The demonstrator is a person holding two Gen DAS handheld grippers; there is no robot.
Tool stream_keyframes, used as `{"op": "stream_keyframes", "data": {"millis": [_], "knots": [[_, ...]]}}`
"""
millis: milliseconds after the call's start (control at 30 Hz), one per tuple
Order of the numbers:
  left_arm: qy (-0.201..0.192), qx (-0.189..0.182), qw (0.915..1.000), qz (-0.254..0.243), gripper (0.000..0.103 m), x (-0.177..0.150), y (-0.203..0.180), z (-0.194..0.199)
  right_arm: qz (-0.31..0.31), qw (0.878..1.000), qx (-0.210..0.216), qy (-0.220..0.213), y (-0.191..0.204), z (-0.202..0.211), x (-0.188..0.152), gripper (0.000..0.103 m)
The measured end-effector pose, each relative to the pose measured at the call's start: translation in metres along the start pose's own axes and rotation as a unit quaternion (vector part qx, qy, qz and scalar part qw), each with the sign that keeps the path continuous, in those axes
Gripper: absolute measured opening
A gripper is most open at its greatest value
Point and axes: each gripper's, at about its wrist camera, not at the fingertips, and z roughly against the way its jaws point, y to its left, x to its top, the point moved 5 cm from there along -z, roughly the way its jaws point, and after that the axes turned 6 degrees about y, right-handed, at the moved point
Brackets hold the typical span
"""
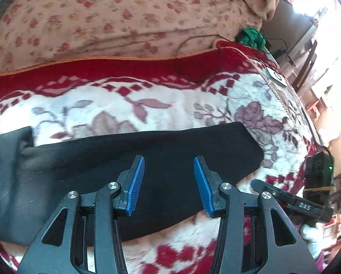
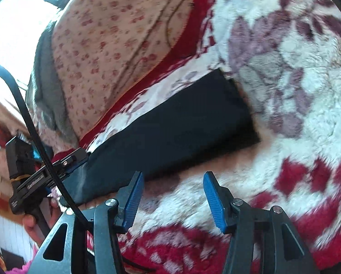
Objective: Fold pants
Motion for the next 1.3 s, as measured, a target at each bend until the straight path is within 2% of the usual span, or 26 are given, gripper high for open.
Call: {"op": "stream_keyframes", "data": {"millis": [133,367,567,700,867,933,1000,1067,1133,1233,1300], "knots": [[0.014,0.009,0.9997,-0.017,0.045,0.008,-0.014,-0.017,-0.024,0.999,0.021,-0.003,-0.010,-0.004,0.011,0.052],[0.018,0.000,0.9982,-0.058,0.045,0.032,-0.037,-0.039,-0.036,0.999,0.021,-0.008,-0.013,-0.016,0.022,0.052],[0.067,-0.033,0.9918,-0.104,0.045,0.055,-0.062,-0.078,-0.024,0.999,0.026,-0.012,-0.011,-0.015,0.019,0.052],[0.108,-0.043,0.9820,-0.149,0.045,0.063,-0.083,-0.107,-0.009,0.999,0.030,-0.011,-0.011,-0.013,0.014,0.053],[0.147,-0.042,0.9706,-0.185,0.045,0.063,-0.101,-0.138,0.004,0.998,0.059,-0.017,-0.009,-0.017,0.014,0.067],[0.167,-0.046,0.9647,-0.198,0.046,0.060,-0.107,-0.148,0.009,0.998,0.062,-0.017,-0.008,-0.018,0.013,0.067],[0.174,-0.052,0.9618,-0.205,0.053,0.059,-0.110,-0.151,0.012,0.998,0.064,-0.019,-0.008,-0.019,0.013,0.067],[0.190,-0.076,0.9564,-0.209,0.056,0.057,-0.114,-0.151,0.014,0.997,0.066,-0.022,-0.007,-0.019,0.013,0.067],[0.207,-0.094,0.9473,-0.226,0.061,0.055,-0.118,-0.151,0.015,0.997,0.070,-0.024,-0.009,-0.020,0.014,0.067],[0.221,-0.105,0.9358,-0.254,0.064,0.054,-0.125,-0.155,-0.006,0.995,0.095,-0.037,-0.014,-0.017,0.019,0.066],[0.226,-0.111,0.9323,-0.259,0.064,0.055,-0.127,-0.158,-0.025,0.991,0.120,-0.052,-0.019,-0.012,0.022,0.066]]}}
